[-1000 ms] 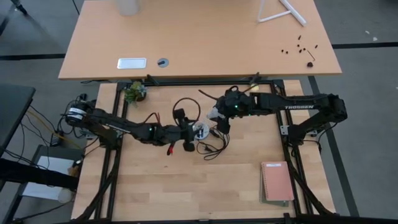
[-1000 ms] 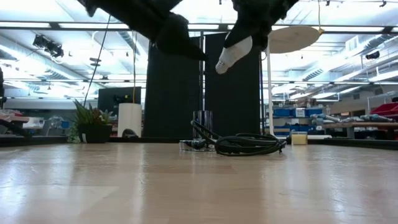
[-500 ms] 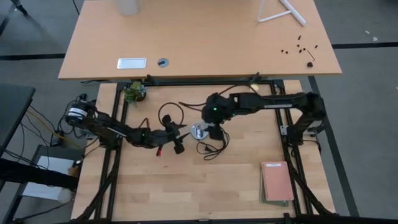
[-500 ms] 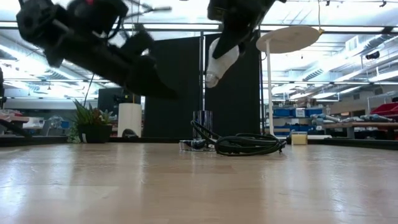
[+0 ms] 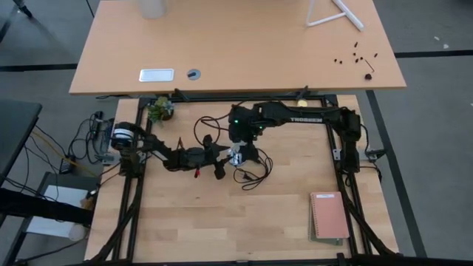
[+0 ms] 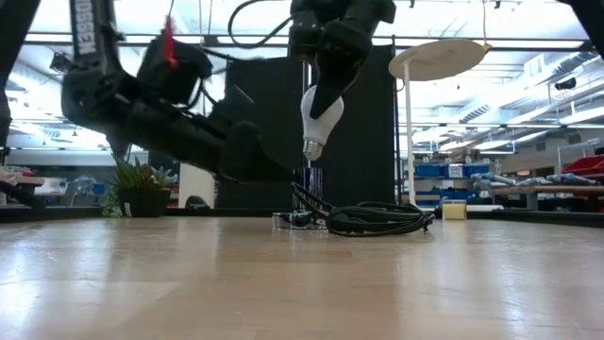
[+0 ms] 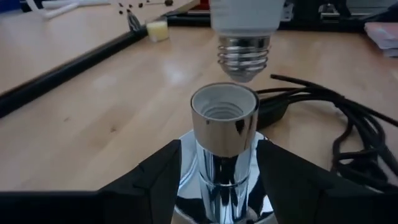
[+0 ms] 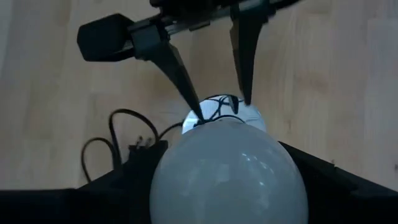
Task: Screw lightbulb
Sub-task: Insert the lightbulb into the lamp
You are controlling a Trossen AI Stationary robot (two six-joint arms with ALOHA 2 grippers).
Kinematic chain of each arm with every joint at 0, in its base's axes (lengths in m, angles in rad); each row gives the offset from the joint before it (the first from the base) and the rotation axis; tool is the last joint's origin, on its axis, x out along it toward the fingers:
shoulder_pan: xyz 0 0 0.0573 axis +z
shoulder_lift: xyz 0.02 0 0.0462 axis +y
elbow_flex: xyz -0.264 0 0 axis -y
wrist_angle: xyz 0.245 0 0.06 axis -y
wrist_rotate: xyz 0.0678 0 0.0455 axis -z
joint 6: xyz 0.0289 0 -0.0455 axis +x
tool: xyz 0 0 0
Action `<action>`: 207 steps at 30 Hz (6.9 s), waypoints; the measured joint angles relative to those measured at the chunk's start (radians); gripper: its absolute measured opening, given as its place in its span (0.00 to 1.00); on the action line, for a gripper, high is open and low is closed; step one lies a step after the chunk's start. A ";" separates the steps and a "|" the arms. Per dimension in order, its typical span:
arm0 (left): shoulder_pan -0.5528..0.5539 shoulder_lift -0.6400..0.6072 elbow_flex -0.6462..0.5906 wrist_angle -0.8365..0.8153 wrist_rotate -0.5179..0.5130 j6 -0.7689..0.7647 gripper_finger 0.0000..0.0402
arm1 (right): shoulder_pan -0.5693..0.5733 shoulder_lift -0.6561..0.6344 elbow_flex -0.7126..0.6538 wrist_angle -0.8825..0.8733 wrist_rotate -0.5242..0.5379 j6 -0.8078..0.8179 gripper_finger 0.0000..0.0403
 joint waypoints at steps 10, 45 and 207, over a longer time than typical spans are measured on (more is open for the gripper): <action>0.025 0.104 0.103 0.003 0.013 0.042 0.53 | -0.015 0.012 0.008 0.009 -0.002 -0.033 0.69; 0.045 0.122 0.147 -0.022 0.048 0.007 0.40 | 0.000 0.090 0.005 0.028 0.041 -0.060 0.69; 0.133 0.360 0.247 0.303 0.235 0.059 0.47 | 0.037 0.096 0.118 -0.186 0.190 -0.132 0.94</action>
